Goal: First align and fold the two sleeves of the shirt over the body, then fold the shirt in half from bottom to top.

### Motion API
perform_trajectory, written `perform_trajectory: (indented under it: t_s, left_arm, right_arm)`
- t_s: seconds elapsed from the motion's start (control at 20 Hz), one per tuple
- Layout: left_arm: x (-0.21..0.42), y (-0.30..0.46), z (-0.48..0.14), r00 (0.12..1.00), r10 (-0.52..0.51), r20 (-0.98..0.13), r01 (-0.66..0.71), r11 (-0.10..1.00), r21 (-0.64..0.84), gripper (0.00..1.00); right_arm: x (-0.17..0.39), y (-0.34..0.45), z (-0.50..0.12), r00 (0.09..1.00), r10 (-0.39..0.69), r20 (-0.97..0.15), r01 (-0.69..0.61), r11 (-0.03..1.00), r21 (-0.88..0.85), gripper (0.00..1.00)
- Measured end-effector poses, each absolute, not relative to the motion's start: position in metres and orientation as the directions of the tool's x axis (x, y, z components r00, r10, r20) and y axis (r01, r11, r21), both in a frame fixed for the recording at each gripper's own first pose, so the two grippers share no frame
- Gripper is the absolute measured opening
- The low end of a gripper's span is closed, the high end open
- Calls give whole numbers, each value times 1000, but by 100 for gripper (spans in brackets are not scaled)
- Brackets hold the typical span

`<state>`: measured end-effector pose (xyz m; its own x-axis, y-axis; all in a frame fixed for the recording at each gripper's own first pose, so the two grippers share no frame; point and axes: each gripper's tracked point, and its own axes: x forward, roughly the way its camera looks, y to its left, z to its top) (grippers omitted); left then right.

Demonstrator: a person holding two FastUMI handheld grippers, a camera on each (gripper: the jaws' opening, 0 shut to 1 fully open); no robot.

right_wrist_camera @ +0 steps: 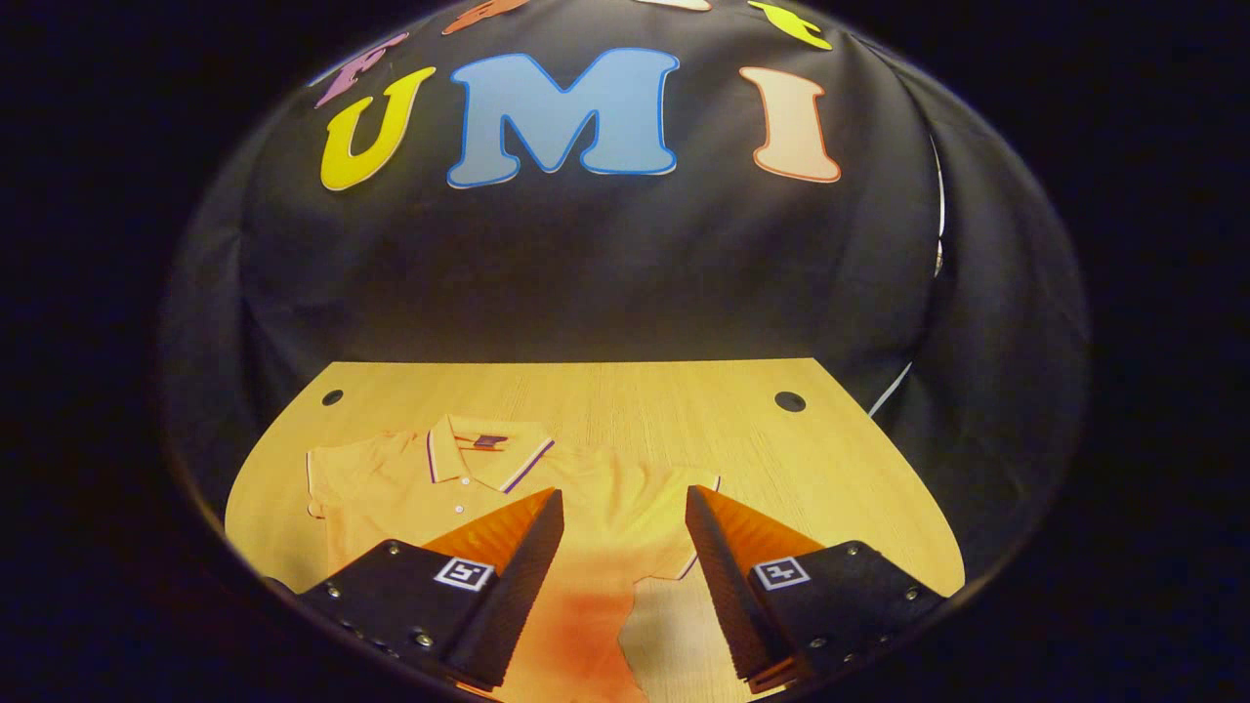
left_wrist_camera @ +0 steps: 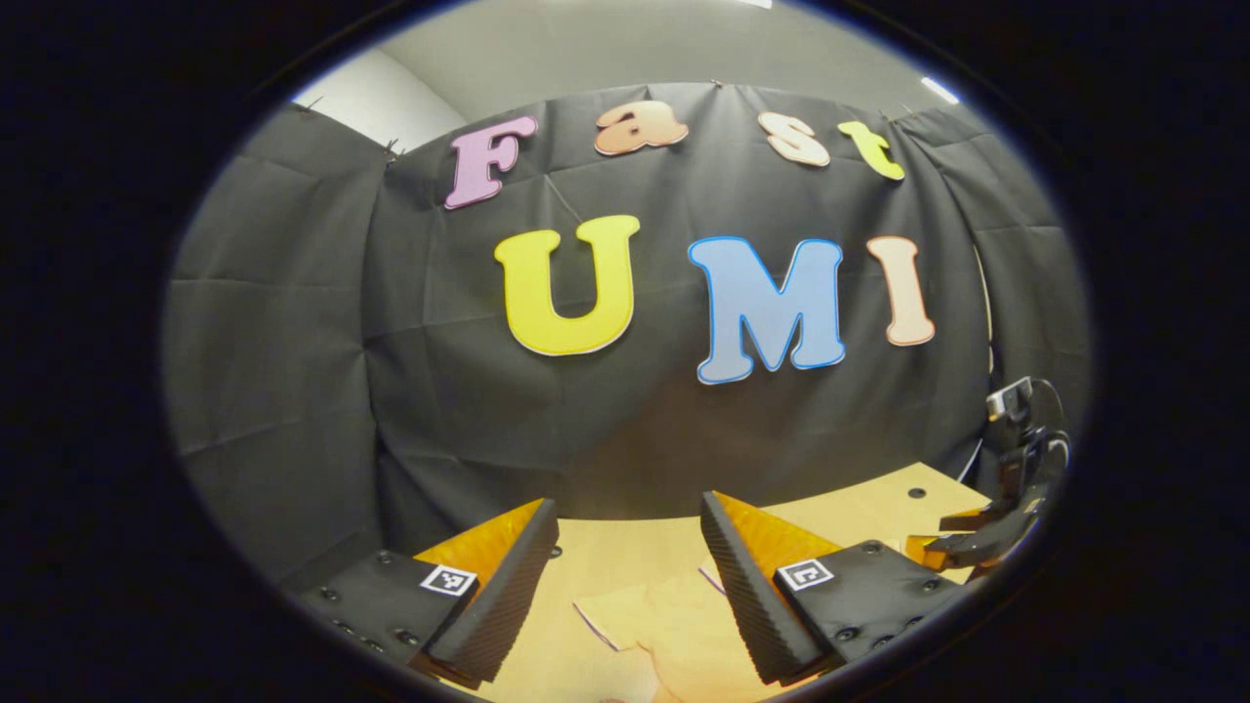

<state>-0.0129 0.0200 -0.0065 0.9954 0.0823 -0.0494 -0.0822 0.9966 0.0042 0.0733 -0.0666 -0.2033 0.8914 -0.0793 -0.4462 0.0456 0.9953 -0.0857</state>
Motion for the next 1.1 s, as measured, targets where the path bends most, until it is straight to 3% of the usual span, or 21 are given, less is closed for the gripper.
perform_trajectory:
  t_s: [0.6, 1.1]
  left_arm:
    - [-32, 56, -7, 976, 199, -86, -199, 980, 13, 95]
    - [-39, 61, -8, 967, 234, -97, -233, 972, 19, 97]
  right_arm:
    - [108, -114, -309, 748, -132, -651, 85, 991, -104, 82]
    - [109, -124, -338, 693, -126, -710, 106, 992, -72, 82]
